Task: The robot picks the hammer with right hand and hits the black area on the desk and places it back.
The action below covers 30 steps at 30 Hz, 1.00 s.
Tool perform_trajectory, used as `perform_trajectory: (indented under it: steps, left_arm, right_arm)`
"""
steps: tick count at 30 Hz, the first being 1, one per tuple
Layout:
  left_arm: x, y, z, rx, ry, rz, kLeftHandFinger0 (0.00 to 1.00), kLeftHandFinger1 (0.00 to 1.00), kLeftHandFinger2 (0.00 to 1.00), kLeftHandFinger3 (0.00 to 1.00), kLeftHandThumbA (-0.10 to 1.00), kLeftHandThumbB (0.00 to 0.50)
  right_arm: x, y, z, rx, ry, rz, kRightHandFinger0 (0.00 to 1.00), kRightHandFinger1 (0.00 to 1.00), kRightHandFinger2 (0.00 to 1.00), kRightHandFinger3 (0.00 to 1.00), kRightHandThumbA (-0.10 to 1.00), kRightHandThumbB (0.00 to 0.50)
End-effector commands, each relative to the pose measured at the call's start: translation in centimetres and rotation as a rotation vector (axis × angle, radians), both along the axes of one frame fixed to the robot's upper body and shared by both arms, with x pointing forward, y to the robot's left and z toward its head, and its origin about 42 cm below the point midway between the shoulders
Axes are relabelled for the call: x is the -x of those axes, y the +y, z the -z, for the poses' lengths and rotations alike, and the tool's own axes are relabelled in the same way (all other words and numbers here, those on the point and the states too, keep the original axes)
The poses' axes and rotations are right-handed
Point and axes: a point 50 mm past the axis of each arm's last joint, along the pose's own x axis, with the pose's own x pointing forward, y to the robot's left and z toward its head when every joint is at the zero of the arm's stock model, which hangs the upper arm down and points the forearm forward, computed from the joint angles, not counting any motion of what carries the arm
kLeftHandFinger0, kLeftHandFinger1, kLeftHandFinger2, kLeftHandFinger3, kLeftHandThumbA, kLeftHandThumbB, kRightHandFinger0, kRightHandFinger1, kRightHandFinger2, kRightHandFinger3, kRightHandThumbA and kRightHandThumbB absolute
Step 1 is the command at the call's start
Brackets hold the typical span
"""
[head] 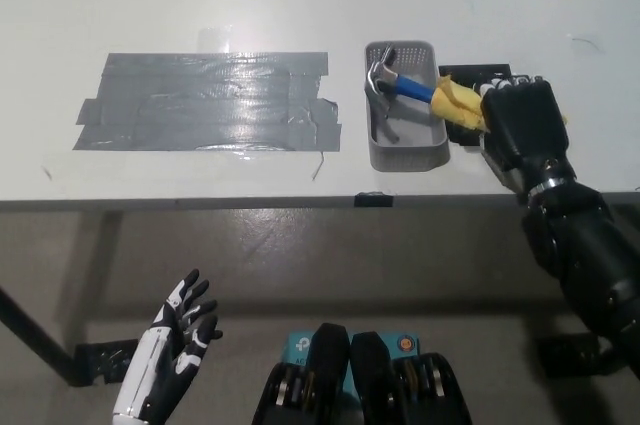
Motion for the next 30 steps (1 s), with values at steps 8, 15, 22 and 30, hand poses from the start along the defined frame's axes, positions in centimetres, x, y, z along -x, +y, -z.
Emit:
perform_trajectory:
  steps: [8, 15, 22, 30]
  left_arm:
    - [-0.8, 0.1, -1.7, -0.025, -0.095, 0.026, 0.63, 0.81, 0.97, 0.96, 0.83, 0.000]
    - [-1.2, 0.3, -1.8, -0.026, -0.096, 0.018, 0.60, 0.76, 0.94, 0.92, 0.84, 0.001]
    - [-1.2, 0.6, -1.8, -0.035, -0.094, 0.016, 0.57, 0.74, 0.92, 0.88, 0.84, 0.000]
    - [-1.1, 0.4, -1.5, -0.025, -0.086, 0.019, 0.56, 0.72, 0.90, 0.86, 0.83, 0.003]
  right_arm:
    - [-0.7, -1.1, -12.4, -0.988, 0.090, -0.149, 0.00, 0.36, 0.72, 0.81, -0.10, 0.109]
    - [-1.7, -3.8, -14.4, -1.289, 0.245, -0.217, 0.02, 0.46, 0.84, 0.88, -0.10, 0.120]
    - [-2.0, -5.2, -16.1, -1.317, 0.317, -0.207, 0.02, 0.48, 0.87, 0.93, -0.10, 0.089]
    - [-1.6, -6.8, -16.7, -1.321, 0.391, -0.192, 0.00, 0.43, 0.83, 0.87, -0.10, 0.096]
